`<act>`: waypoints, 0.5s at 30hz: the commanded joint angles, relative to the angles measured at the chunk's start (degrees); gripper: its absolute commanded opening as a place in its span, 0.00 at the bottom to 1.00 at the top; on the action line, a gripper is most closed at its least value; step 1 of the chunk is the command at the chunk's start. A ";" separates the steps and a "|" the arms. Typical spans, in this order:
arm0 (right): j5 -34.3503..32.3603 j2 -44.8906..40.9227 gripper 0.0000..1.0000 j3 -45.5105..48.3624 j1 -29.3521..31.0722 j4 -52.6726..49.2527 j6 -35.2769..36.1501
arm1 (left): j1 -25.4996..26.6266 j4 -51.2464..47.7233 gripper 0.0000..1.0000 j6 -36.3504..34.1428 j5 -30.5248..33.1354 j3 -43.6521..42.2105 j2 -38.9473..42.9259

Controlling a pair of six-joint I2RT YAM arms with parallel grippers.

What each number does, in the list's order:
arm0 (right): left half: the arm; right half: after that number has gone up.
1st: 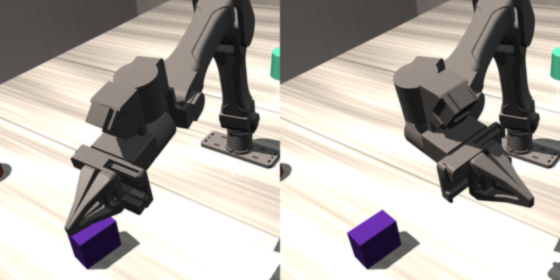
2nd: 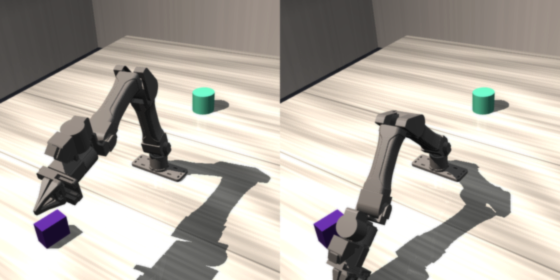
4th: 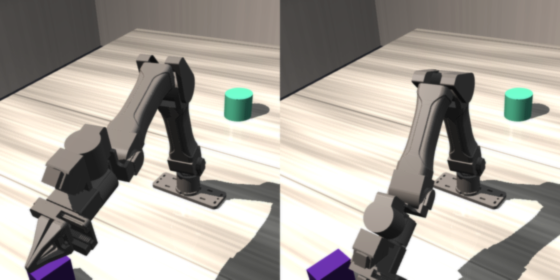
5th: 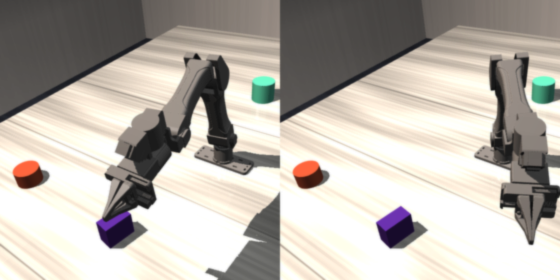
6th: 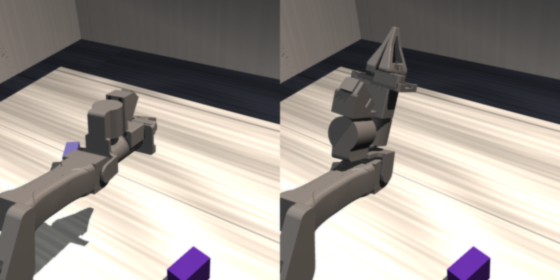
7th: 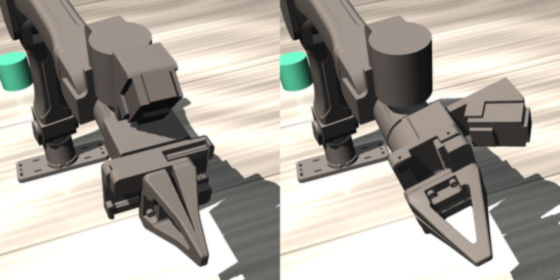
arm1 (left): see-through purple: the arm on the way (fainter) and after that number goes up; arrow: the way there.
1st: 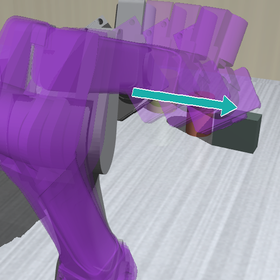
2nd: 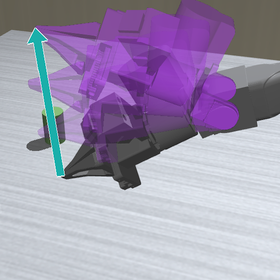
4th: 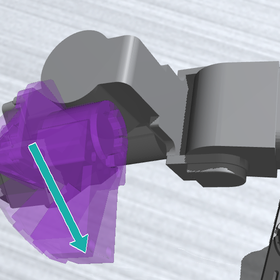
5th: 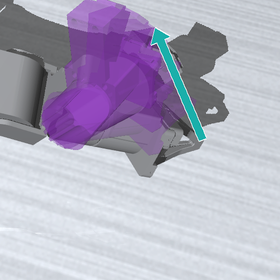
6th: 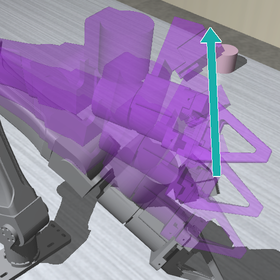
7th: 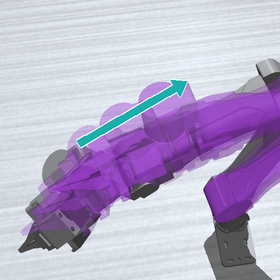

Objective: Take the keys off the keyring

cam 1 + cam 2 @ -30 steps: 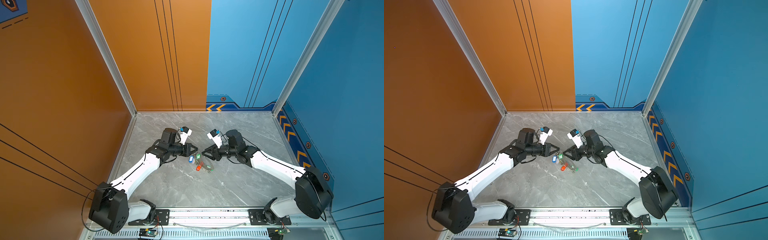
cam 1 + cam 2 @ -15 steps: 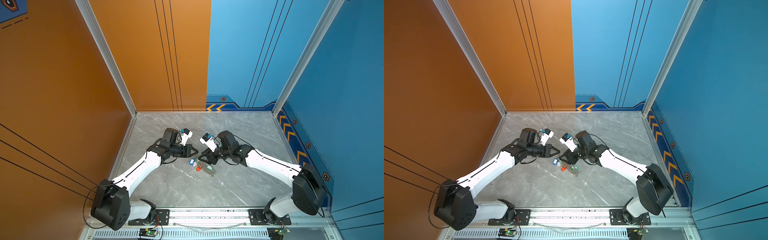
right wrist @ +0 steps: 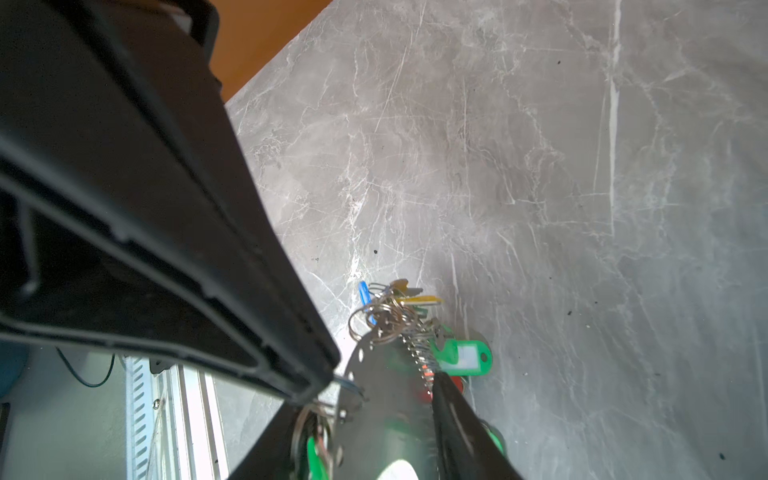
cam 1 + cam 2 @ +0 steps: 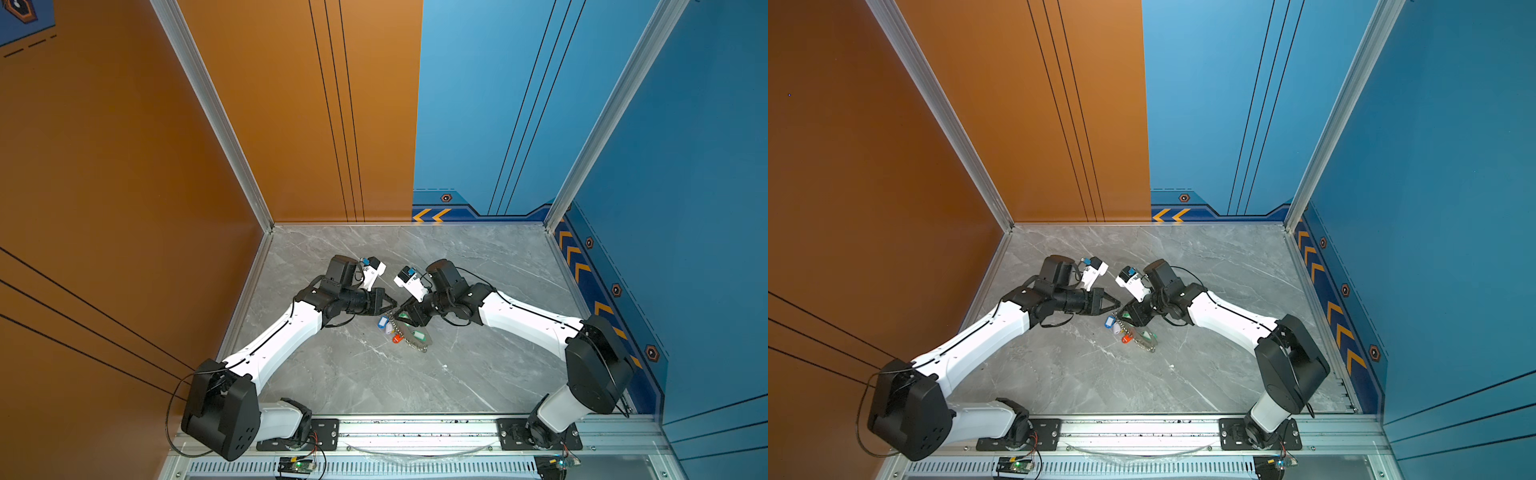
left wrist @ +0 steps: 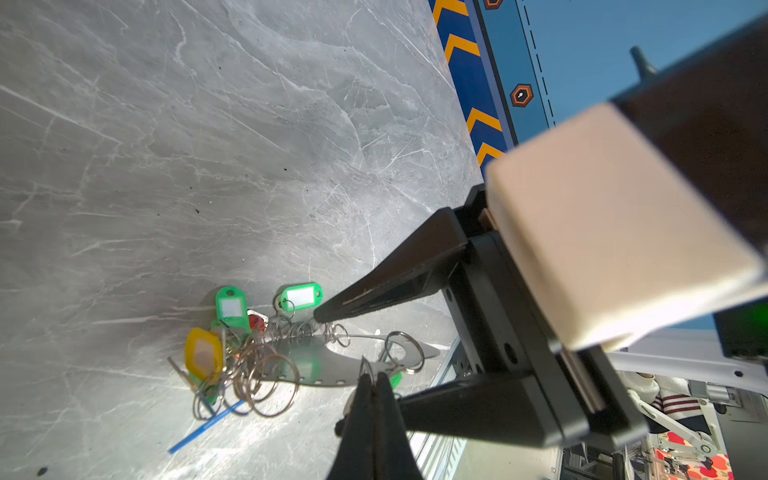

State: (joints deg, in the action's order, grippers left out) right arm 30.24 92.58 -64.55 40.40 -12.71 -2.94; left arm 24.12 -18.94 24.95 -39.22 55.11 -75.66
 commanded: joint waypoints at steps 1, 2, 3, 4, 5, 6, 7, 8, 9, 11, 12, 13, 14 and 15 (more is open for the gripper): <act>-1.79 -0.29 0.46 -0.10 -2.79 -1.17 0.57 | 0.47 -1.30 0.00 -0.49 -3.86 1.62 0.25; -1.64 -0.36 0.46 -0.07 -3.08 -1.18 0.51 | 0.56 -1.30 0.00 -0.59 -4.32 1.62 -0.01; -1.67 -0.38 0.46 -0.09 -3.40 -1.16 0.25 | 0.57 -1.28 0.00 -0.76 -4.91 1.61 -0.10; -1.62 -0.38 0.46 -0.01 -3.81 -1.20 0.06 | 0.66 -1.32 0.00 -0.93 -5.43 1.58 -0.19; -0.89 -0.52 0.46 0.14 -4.35 -1.14 -0.20 | 0.67 -1.28 0.00 -1.17 -6.09 1.58 -0.21; -0.01 -0.76 0.45 0.34 -4.78 -0.91 -0.36 | 0.67 -1.33 0.00 -1.18 -6.51 1.54 -0.27; 0.47 -0.94 0.45 0.51 -5.02 -0.52 -0.59 | 0.60 -1.28 0.00 -1.22 -6.84 1.45 -0.28; 0.69 -1.15 0.45 0.66 -5.07 -0.23 -0.90 | 0.62 -1.28 0.00 -1.30 -7.28 1.39 -0.36; 0.49 -1.26 0.44 0.72 -5.09 -0.18 -1.01 | 0.46 -1.29 0.00 -1.31 -8.14 1.39 -0.65; 0.50 -1.12 0.43 0.74 -5.64 0.04 -1.51 | 0.57 -1.28 0.00 -1.31 -10.05 1.52 -1.10; 0.67 -1.01 0.42 0.76 -5.93 0.23 -1.74 | 0.58 -1.31 0.00 -1.35 -11.08 1.49 -1.37; 0.90 -0.96 0.42 0.73 -5.97 0.23 -1.88 | 0.58 -1.28 0.00 -1.31 -11.67 1.50 -1.60; 1.22 -1.20 0.41 0.85 -5.93 0.32 -1.87 | 0.43 -1.30 0.00 -1.42 -11.99 1.49 -1.68; 0.94 -1.58 0.39 1.11 -5.91 0.60 -2.10 | 0.27 -1.32 0.00 -1.53 -12.38 1.26 -1.69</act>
State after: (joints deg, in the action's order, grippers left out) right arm 34.33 92.58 -64.18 36.40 -13.63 -3.05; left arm 24.01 -17.41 24.84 -43.38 55.22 -77.54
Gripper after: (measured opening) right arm 0.404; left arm 0.043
